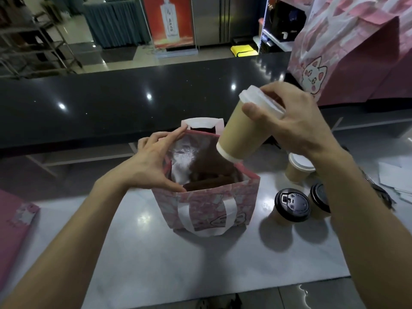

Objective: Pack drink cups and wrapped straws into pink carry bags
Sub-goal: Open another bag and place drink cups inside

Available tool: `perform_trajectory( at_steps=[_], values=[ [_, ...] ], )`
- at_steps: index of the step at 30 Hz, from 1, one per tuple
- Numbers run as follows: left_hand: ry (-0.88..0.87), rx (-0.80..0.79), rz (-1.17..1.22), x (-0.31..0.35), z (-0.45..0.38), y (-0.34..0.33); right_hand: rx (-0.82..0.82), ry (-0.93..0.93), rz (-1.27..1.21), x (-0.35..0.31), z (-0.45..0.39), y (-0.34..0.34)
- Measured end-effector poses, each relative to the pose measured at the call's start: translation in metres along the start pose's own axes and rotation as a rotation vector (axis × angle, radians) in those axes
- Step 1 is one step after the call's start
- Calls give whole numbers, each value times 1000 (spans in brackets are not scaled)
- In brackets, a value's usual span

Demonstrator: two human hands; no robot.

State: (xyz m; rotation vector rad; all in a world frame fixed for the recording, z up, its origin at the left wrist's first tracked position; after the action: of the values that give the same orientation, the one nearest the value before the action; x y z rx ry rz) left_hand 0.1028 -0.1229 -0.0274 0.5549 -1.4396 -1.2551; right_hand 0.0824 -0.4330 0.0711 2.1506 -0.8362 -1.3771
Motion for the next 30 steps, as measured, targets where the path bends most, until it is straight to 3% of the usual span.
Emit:
perform_trajectory(
  at_steps=[4, 9, 14, 18, 23, 26, 30],
  values=[
    [-41, -54, 49, -2, 1, -8, -341, 24, 11, -17, 7, -51],
    [-77, -95, 112, -10, 3, -14, -757, 114, 282, -12, 12, -127],
    [-121, -102, 128, -19, 6, -16, -835, 250, 582, -8, 13, -182],
    [-149, -95, 158, -21, 4, -17, -847, 270, 572, -15, 5, -202],
    [-172, -97, 172, -25, 2, -18, -981, 268, 642, -22, 9, -233],
    [-184, -93, 173, -26, 1, -18, -1101, 182, 691, -15, 16, -248],
    [-183, -89, 175, -27, 2, -18, -1110, 37, 557, -12, 13, -254]
  ],
)
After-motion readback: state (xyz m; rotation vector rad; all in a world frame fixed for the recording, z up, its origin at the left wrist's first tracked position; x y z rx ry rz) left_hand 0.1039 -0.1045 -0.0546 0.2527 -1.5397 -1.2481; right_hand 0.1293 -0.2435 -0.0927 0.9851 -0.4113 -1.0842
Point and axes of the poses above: each hand's wrist, its own z-axis away from the middle knuckle, its own y-axis out of the back of the hand, x = y × z, the point moved 6 cm from there along -z, towards the middle knuckle, and after that the axes turned 1 degree about -z, right-handed, at the moved point
